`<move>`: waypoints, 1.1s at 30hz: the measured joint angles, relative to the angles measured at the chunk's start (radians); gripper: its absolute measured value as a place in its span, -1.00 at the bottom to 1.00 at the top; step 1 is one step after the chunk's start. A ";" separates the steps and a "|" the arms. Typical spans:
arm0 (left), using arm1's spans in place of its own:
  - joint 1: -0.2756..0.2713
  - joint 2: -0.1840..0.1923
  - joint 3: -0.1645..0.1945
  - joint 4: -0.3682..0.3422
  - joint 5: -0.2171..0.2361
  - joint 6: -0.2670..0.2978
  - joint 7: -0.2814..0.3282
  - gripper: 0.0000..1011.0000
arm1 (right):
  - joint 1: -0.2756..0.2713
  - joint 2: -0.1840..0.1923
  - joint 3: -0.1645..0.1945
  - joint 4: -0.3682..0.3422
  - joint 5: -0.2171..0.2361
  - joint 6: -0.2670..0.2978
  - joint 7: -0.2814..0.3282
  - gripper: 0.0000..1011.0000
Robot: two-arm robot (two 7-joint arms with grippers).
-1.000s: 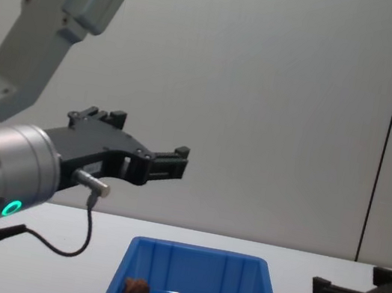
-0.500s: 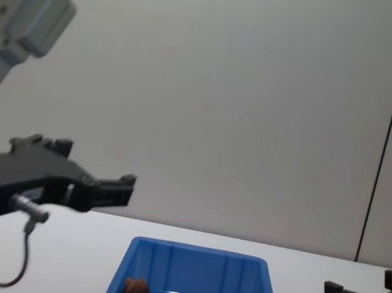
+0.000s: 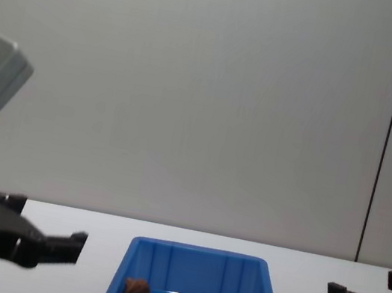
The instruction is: Pick up the two dolls from the table and place them into the box.
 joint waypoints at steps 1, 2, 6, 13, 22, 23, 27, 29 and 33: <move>-0.001 0.001 -0.002 0.013 0.000 0.003 -0.009 0.98 | 0.000 0.000 0.000 0.000 0.000 0.000 0.000 0.98; -0.001 0.001 -0.002 0.013 0.000 0.003 -0.009 0.98 | 0.000 0.000 0.000 0.000 0.000 0.000 0.000 0.98; -0.010 0.000 -0.005 0.051 0.002 0.011 -0.041 0.98 | -0.001 0.001 0.001 0.000 0.000 -0.001 0.000 0.98; -0.035 -0.012 -0.008 0.122 0.020 0.013 -0.086 0.98 | -0.001 0.001 0.001 -0.001 0.001 -0.002 0.000 0.98; -0.068 -0.031 -0.008 0.204 0.043 0.011 -0.145 0.98 | -0.002 0.002 0.001 -0.001 0.001 -0.002 0.000 0.98; -0.073 -0.034 -0.008 0.215 0.047 0.011 -0.157 0.98 | -0.002 0.002 0.001 -0.001 0.001 -0.002 0.000 0.98; -0.087 -0.042 -0.008 0.240 0.055 0.014 -0.184 0.98 | -0.002 0.002 0.001 -0.001 0.001 -0.002 0.000 0.98; -0.092 -0.045 -0.008 0.250 0.058 0.015 -0.194 0.98 | -0.002 0.002 0.001 -0.001 0.001 -0.002 0.000 0.98; -0.102 -0.051 -0.007 0.268 0.063 0.019 -0.216 0.97 | -0.002 0.002 0.001 0.000 0.001 -0.002 0.000 0.98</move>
